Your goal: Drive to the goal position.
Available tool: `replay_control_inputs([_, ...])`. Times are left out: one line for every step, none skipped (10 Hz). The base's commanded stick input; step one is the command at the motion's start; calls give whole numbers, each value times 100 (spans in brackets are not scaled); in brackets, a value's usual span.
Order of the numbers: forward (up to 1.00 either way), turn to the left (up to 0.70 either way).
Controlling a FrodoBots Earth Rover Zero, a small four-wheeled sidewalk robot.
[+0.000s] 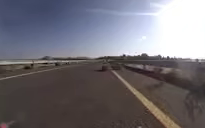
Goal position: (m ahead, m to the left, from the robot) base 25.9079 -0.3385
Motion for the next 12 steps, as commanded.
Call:
replay_control_inputs([70,0])
replay_control_inputs([70,0])
replay_control_inputs([70,0])
replay_control_inputs([70,0])
replay_control_inputs([70,0])
replay_control_inputs([70,0])
replay_control_inputs([70,26])
replay_control_inputs([70,10])
replay_control_inputs([70,0])
replay_control_inputs([70,0])
replay_control_inputs([70,0])
replay_control_inputs([70,0])
